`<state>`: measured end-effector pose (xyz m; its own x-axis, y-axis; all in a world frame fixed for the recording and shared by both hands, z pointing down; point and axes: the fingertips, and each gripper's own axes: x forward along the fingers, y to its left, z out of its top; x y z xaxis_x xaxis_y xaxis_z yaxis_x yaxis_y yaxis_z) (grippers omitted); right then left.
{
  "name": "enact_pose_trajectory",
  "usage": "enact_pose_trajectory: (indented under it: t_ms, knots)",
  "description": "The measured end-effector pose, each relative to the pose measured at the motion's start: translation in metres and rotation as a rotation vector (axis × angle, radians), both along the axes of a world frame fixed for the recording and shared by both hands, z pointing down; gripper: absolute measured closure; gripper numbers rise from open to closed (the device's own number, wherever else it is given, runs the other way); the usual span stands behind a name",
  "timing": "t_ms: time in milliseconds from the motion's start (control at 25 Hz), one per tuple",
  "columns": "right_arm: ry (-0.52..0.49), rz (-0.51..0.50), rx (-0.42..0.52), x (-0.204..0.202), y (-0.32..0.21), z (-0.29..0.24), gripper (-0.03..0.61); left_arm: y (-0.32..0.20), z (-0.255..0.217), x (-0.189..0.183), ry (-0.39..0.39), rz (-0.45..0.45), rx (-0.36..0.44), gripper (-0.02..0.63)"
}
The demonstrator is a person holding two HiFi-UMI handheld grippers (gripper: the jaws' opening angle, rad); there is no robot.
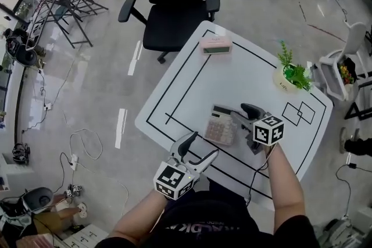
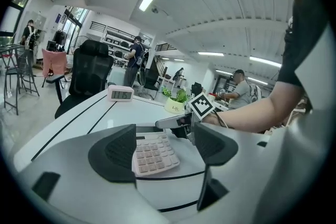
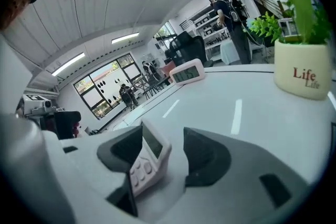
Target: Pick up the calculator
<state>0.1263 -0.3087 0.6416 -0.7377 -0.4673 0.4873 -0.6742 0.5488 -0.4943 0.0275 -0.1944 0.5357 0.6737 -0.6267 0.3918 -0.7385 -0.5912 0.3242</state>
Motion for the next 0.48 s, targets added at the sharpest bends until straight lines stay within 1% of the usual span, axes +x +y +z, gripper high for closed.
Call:
enact_pose_trajectory:
  t_ms: [200,280,400,480]
  knots:
    - [0.001,-0.074,-0.033,-0.013,-0.006,0.003,0.338,-0.005,0.001,-0.006,0.003,-0.012,-0.006,0.276]
    - [0.009,-0.113,-0.046,-0.018,-0.006,0.004,0.354,-0.006,0.001,-0.007,0.003,-0.016,-0.007,0.277]
    - [0.038,-0.195,-0.072,-0.026,-0.001,0.008,0.364,-0.007,0.001,-0.007,0.004,-0.024,-0.009,0.278]
    - [0.081,-0.261,-0.092,-0.031,0.003,0.013,0.370,-0.009,0.002,-0.007,0.006,-0.027,-0.011,0.278]
